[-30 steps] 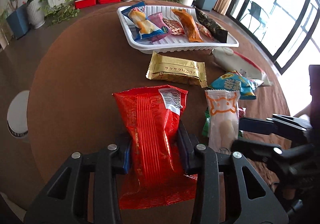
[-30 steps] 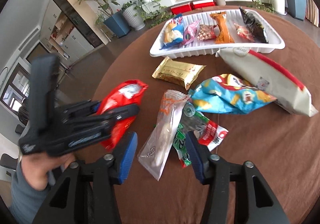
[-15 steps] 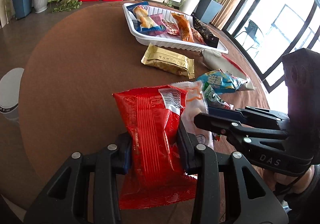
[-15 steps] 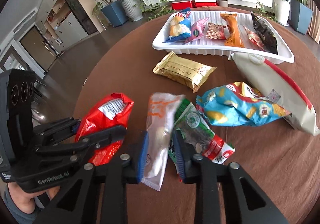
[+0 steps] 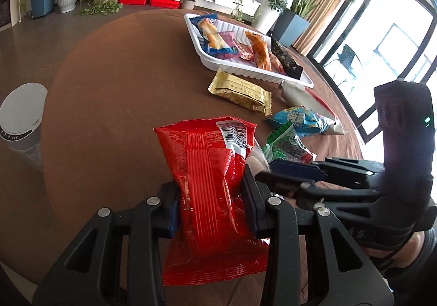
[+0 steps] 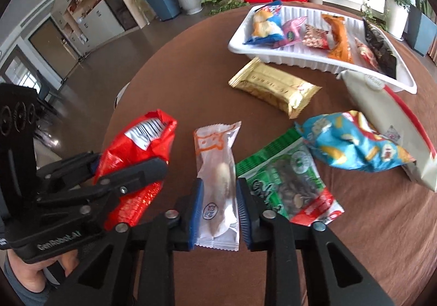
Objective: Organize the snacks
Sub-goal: 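Lift the chip bag with the left tool toward the tray while the right tool carries the bread packet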
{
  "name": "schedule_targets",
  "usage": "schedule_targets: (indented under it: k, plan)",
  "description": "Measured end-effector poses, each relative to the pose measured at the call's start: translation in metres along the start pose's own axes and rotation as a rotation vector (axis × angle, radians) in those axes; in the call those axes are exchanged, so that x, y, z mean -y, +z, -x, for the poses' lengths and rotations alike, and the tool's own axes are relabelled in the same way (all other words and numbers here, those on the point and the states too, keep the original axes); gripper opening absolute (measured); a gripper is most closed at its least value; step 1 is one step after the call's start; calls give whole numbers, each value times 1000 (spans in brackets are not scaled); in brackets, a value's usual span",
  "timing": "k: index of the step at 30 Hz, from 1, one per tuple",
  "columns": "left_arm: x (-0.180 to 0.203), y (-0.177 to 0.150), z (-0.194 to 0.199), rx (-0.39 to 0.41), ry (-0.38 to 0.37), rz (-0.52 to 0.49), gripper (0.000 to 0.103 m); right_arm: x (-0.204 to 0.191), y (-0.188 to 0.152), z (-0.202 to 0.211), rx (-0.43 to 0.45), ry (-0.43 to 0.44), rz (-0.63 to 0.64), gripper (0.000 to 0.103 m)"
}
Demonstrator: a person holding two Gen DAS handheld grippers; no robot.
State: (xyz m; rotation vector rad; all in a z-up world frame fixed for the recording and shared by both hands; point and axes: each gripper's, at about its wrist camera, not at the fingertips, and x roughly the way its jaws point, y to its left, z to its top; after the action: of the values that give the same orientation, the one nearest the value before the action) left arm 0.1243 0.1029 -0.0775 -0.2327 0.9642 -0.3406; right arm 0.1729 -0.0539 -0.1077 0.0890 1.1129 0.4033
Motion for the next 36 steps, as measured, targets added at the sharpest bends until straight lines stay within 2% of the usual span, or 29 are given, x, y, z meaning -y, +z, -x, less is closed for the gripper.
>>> schedule_targets:
  k: [2,5,11,15,19,23,36]
  plan:
    - [-3,0,5,12,2,11,35,-4,1,-4,-10,-14,16,44]
    - [-6,-1,11,26,7,19,35,-14,3,-11,-10,-50,60,50]
    - [-8,-2,13,33,6,31,35,-33,4,-24,-3,-169,201,50]
    - [-9,-3,13,32,7,31,35,-37,1,-25,3,-184,224,46]
    - [-8,-3,12,30,7,32,35,-39,1,-24,2,-166,239,32]
    - [-6,-4,9,28,11,29,35,-31,1,-21,4,-128,196,25]
    - [7,-10,7,17,-28,26,35,1,-17,24,56,51,23,24]
